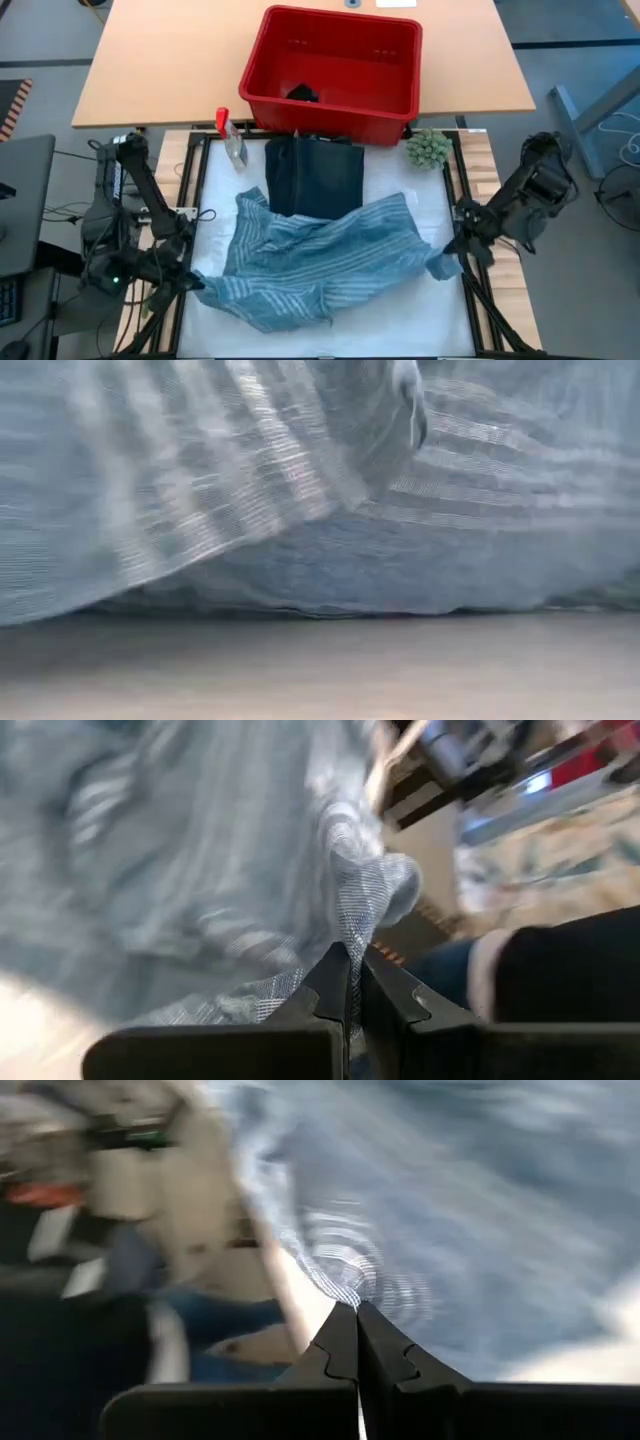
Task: Fold Laundry from Bin
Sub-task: Fold the blue long sleeve on the table
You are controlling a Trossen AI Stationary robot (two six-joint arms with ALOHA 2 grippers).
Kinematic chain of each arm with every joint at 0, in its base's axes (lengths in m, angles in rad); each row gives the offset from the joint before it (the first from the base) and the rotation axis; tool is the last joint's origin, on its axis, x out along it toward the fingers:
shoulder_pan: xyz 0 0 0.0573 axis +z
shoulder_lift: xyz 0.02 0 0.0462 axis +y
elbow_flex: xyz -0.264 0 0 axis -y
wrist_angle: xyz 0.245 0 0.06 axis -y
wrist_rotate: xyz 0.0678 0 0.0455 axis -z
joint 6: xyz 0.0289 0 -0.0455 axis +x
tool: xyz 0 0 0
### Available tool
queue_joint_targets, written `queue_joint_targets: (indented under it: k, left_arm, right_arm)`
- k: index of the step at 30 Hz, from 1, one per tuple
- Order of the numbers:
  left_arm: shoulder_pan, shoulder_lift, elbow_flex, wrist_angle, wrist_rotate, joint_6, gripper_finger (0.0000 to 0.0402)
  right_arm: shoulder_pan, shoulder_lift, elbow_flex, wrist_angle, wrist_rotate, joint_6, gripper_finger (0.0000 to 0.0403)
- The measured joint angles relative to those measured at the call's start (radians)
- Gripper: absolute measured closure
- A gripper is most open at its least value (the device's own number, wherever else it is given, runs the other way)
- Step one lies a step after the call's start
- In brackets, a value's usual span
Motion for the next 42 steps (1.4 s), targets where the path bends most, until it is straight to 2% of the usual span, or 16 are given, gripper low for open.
queue_joint_targets:
  k: [4,7,11,16,25,30,36,40,42]
  left_arm:
    - [-0.007,0.002,-0.016,-0.157,0.102,-0.153,0.0401]
    - [-0.007,-0.012,-0.053,-0.183,0.169,-0.218,0.0401]
    - [-0.007,-0.017,-0.101,-0.175,0.22,-0.269,0.0401]
    - [-0.007,-0.019,-0.137,-0.163,0.255,-0.303,0.0401]
    - [0.022,-0.016,-0.211,-0.18,0.374,-0.37,0.0401]
    - [0.046,-0.016,-0.234,-0.174,0.472,-0.368,0.0385]
    - [0.046,-0.016,-0.234,-0.175,0.617,-0.361,0.0314]
    - [0.045,-0.016,-0.234,-0.145,0.625,-0.394,0.0265]
    - [0.045,-0.016,-0.234,-0.074,0.555,-0.38,0.0246]
  right_arm:
    - [-0.112,-0.01,-0.011,-0.254,-0.037,0.039,0.0386]
    - [-0.208,-0.031,-0.069,-0.304,-0.072,0.037,0.0386]
    - [-0.317,-0.059,-0.178,-0.262,-0.111,-0.01,0.0386]
    - [-0.432,-0.054,-0.294,-0.211,-0.11,-0.098,0.0386]
    - [-0.624,0.063,-0.439,-0.02,-0.086,-0.303,0.0379]
    - [-0.686,0.142,-0.442,0.05,-0.127,-0.417,0.0328]
    - [-0.75,0.197,-0.425,0.055,-0.255,-0.524,0.0234]
    - [-0.721,0.195,-0.378,0.076,-0.415,-0.552,0.0175]
    - [-0.664,0.185,-0.351,0.112,-0.438,-0.532,0.016]
